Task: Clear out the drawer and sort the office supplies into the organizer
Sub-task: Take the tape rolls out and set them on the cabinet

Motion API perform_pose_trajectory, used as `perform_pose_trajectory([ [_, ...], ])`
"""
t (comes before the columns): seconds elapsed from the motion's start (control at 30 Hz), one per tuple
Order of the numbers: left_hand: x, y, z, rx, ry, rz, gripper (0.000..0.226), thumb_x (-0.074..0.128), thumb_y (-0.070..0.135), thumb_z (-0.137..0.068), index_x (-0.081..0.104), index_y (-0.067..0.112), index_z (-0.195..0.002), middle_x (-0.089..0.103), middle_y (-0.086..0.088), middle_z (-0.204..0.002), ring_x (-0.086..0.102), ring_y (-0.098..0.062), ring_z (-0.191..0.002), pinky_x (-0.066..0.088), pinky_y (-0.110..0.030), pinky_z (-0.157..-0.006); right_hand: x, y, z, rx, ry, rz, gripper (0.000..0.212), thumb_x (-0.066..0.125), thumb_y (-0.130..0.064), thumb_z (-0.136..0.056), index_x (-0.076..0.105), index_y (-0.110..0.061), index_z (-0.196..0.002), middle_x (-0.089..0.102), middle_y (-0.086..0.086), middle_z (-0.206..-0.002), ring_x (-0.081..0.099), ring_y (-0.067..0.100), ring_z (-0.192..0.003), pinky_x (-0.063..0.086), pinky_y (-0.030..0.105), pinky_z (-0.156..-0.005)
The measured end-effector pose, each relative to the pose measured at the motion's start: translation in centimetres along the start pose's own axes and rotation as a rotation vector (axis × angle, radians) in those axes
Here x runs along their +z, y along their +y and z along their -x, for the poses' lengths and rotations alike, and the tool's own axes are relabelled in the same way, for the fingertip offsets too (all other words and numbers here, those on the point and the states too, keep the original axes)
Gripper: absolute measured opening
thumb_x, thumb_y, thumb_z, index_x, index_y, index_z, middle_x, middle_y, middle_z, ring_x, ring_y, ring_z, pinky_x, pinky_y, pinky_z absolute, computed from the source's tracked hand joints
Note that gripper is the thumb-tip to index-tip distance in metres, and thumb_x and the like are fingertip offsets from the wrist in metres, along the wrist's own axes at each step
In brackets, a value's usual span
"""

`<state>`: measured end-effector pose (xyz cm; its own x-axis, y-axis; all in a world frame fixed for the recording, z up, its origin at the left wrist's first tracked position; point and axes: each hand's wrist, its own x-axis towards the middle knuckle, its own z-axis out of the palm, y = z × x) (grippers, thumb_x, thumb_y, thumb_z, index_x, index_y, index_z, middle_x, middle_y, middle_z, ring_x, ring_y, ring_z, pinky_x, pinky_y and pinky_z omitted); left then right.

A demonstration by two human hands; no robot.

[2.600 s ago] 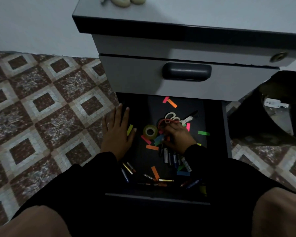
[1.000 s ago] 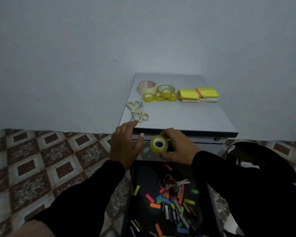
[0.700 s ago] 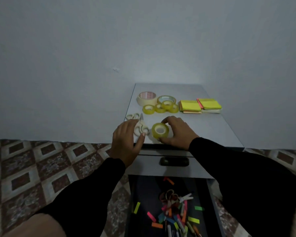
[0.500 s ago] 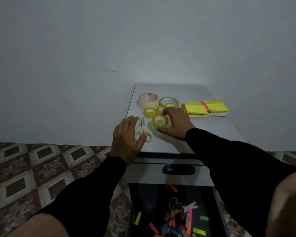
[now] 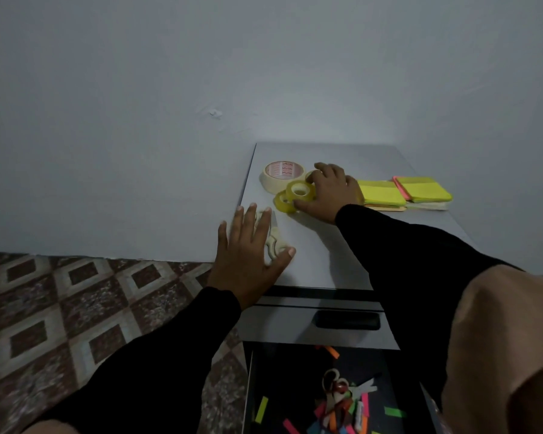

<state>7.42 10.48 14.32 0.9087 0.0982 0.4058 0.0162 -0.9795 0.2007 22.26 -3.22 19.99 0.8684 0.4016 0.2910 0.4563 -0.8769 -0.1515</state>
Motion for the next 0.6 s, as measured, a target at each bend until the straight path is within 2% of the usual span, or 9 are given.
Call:
perform_pose_trajectory([
  [0.13, -0.2, 0.1, 0.1, -0.006, -0.032, -0.014, 0.092, 0.002, 0.073, -0.073, 0.008, 0.023, -0.151, 0.002, -0.004, -0.159, -0.004, -0.021, -0.146, -0.003, -0.044, -0.115, 0.6, 0.1, -0.4, 0.025, 0.002, 0.024, 0.071, 0.056, -0.058, -0.080, 0.043, -0.016, -0.135, 0.022, 0.002, -0.153, 0.015, 0.024, -0.142, 0.016, 0.043, -0.111],
  [0.4, -0.2, 0.2, 0.1, -0.012, -0.057, -0.029, 0.092, 0.000, 0.073, -0.073, 0.006, 0.024, -0.151, 0.002, -0.002, -0.159, -0.004, -0.019, -0.146, -0.004, -0.043, -0.116, 0.9, 0.7, -0.6, 0.046, -0.037, 0.068, 0.074, 0.050, -0.066, -0.080, 0.042, -0.019, -0.136, 0.021, 0.002, -0.154, 0.014, 0.025, -0.142, 0.016, 0.046, -0.112],
  [0.5, -0.3, 0.2, 0.1, -0.005, -0.067, -0.012, 0.094, 0.000, 0.073, -0.071, 0.008, 0.024, -0.151, 0.005, -0.002, -0.159, -0.002, -0.019, -0.146, -0.003, -0.043, -0.116, 0.3, 0.8, -0.2, 0.033, -0.068, 0.058, 0.075, 0.049, -0.067, -0.080, 0.037, -0.023, -0.140, 0.016, 0.002, -0.156, 0.009, 0.026, -0.144, 0.014, 0.047, -0.114],
  [0.6, -0.5, 0.2, 0.0, -0.005, -0.034, 0.034, 0.093, 0.007, 0.072, -0.073, 0.019, 0.020, -0.150, 0.015, -0.004, -0.157, 0.008, -0.022, -0.145, 0.003, -0.045, -0.115, -0.3, 0.8, 1.4, -0.031, 0.028, -0.036, 0.070, 0.057, -0.059, -0.080, 0.042, -0.021, -0.136, 0.024, 0.003, -0.154, 0.014, 0.025, -0.143, 0.016, 0.044, -0.113],
])
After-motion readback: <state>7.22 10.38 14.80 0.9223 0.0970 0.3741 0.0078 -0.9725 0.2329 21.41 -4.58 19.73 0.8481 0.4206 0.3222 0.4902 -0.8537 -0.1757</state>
